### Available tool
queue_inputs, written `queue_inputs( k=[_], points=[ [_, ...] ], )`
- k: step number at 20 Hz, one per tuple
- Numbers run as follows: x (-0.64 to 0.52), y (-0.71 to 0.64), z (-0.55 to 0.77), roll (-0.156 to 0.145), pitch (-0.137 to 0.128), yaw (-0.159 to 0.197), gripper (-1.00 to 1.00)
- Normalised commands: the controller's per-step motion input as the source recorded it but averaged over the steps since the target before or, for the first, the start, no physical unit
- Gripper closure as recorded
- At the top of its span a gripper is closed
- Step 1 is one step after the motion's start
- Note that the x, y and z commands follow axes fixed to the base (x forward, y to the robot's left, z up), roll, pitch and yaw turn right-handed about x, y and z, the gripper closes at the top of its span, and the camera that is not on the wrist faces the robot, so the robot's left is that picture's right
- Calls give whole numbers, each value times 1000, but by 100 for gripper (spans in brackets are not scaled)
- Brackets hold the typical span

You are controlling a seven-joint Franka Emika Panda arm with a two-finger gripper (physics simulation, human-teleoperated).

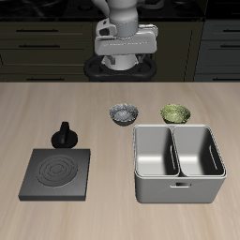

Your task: Place the black bowl on the flat stove and turn on the flat stove

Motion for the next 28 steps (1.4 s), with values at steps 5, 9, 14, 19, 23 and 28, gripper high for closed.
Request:
queue_inputs(
  k=[5,9,14,19,23,28],
  points=[
    [79,-162,-190,-31,5,-17,-100],
    [111,-146,-273,-28,34,-17,-100],
    [135,-108,-372,-9,42,-24,-100],
    [79,74,-357,18,24,5,-100],
    [36,89,-275,5,2,-7,-100],
    [49,98,-248,4,17,-8,-100]
  ],
)
